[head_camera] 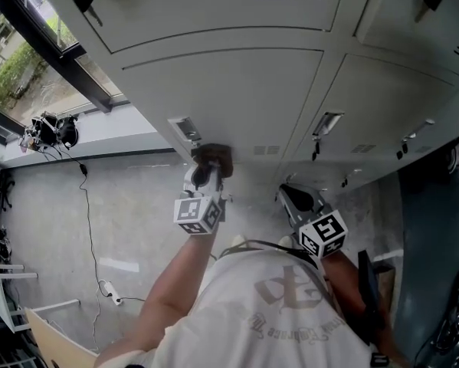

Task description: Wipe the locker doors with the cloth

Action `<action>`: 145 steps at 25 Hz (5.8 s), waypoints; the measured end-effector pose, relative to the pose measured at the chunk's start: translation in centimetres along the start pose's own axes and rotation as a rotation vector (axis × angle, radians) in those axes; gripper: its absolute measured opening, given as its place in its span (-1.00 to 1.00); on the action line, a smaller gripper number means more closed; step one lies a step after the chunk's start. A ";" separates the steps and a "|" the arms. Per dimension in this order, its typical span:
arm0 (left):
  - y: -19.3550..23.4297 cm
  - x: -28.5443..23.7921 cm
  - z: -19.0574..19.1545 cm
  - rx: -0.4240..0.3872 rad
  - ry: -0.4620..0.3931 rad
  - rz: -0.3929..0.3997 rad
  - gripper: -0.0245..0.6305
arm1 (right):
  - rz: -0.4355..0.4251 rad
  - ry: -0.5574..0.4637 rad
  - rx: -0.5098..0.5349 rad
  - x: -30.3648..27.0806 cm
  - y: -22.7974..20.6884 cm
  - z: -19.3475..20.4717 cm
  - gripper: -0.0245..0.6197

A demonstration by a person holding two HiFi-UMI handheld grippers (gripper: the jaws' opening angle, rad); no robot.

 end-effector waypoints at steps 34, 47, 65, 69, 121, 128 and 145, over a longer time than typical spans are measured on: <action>-16.5 -5.7 -1.4 0.009 -0.048 0.284 -0.71 | -0.024 -0.060 -0.040 2.3 -4.1 -2.0 -0.90; -2.9 -0.9 -2.8 0.269 -0.169 -0.096 -0.70 | -0.149 -0.030 -0.029 -1.7 -0.8 -1.4 -0.90; 7.0 3.7 -5.1 -0.142 -0.144 -0.173 -0.71 | -0.153 0.004 -0.030 -2.7 1.1 -0.6 -0.90; 5.4 2.7 -7.4 -0.336 -0.125 -0.098 -0.71 | -0.153 0.001 -0.029 -2.9 1.5 -0.7 -0.90; -19.3 -6.3 -8.3 -0.922 -0.179 0.439 -0.72 | -0.039 0.007 0.131 -0.1 -4.4 -3.9 -0.90; -18.7 -5.9 -9.7 -0.706 -0.170 0.340 -0.72 | -0.136 0.040 0.213 -0.7 -2.4 -5.2 -0.90; -11.1 -3.7 -11.2 -0.742 -0.125 0.220 -0.71 | -0.228 0.068 0.267 -3.5 0.5 -5.3 -0.90</action>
Point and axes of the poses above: the fingertips, and each gripper's own axes: x backward along the fingers, y to its left, z out of its underside, the point moved 1 cm from there along x, backward along the fingers, and after that the axes turned 9 degrees about -y, right-handed, at the moved point
